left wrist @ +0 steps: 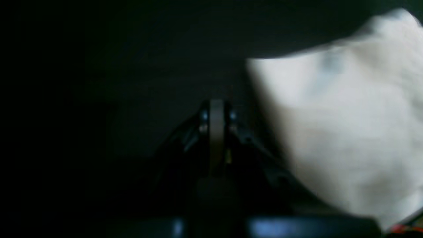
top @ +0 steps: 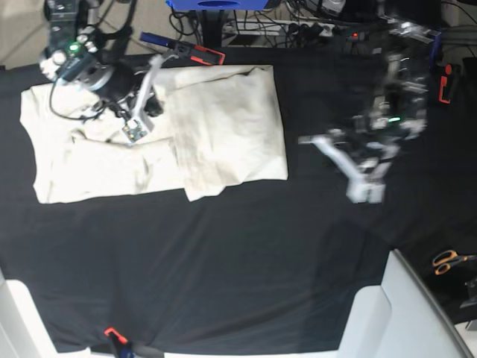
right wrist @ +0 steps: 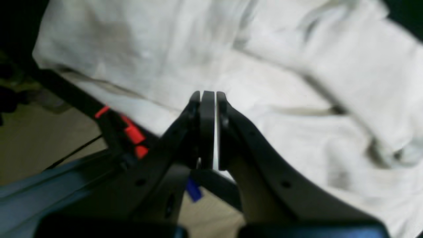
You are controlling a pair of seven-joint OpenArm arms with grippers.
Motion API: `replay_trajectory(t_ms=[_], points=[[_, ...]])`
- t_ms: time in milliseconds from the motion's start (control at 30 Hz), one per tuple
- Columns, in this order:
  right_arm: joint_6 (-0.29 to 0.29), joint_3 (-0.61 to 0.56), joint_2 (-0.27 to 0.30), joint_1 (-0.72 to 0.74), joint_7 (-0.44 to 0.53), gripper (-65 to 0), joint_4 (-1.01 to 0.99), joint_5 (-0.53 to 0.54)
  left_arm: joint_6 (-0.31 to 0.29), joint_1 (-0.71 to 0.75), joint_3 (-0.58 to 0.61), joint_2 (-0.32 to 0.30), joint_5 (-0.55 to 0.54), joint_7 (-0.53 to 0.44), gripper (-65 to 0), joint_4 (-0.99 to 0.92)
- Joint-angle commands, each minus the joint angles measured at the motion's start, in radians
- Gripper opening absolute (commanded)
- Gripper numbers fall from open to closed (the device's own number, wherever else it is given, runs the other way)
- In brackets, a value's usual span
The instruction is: Fold the T-shirt properly
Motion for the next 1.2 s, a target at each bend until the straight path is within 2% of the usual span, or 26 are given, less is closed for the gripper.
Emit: replay_trajectory(t_ms=[0,100,200,300,367,467,600,733,1167], points=[[0.001,0.002,-0.004,0.012,0.029,-63.5,0.018,0.015,0.002,0.030,-0.046,-0.025,-0.002,-0.003,-65.0,0.013],[0.001,0.001,-0.007,0.054,0.009,-60.3,-0.013,0.015,0.002,0.107,-0.149,-0.068,0.004,-0.006,-65.0,0.004],[0.001,0.019,-0.006,0.098,-0.013,-48.8,-0.077,0.028,0.002,0.178,-0.251,-0.091,0.004,-0.006,-65.0,0.004],[0.001,0.094,-0.004,0.132,-0.013,-35.1,-0.160,0.139,0.002,0.219,-0.345,-0.091,0.004,-0.008,-65.0,0.003],[0.001,0.123,-0.003,0.143,-0.014,-29.3,-0.221,0.190,0.002,0.233,-0.377,-0.091,0.004,-0.008,-65.0,0.003],[0.001,0.123,0.014,0.147,-0.014,-27.8,-0.278,0.214,0.002,0.235,-0.382,-0.088,0.004,-0.008,-65.0,0.003],[0.001,0.123,0.010,0.144,-0.014,-26.7,-0.292,0.217,0.002,0.235,-0.377,-0.085,0.006,-0.008,-65.0,0.003],[0.001,0.123,0.010,0.143,-0.046,-18.9,-0.295,0.217,0.002,0.235,-0.377,-0.083,0.006,-0.008,-65.0,0.001],[0.001,0.125,0.007,0.149,-0.042,-19.1,-0.415,0.219,0.002,0.235,-0.380,-0.083,0.006,-0.008,-65.0,-0.040]])
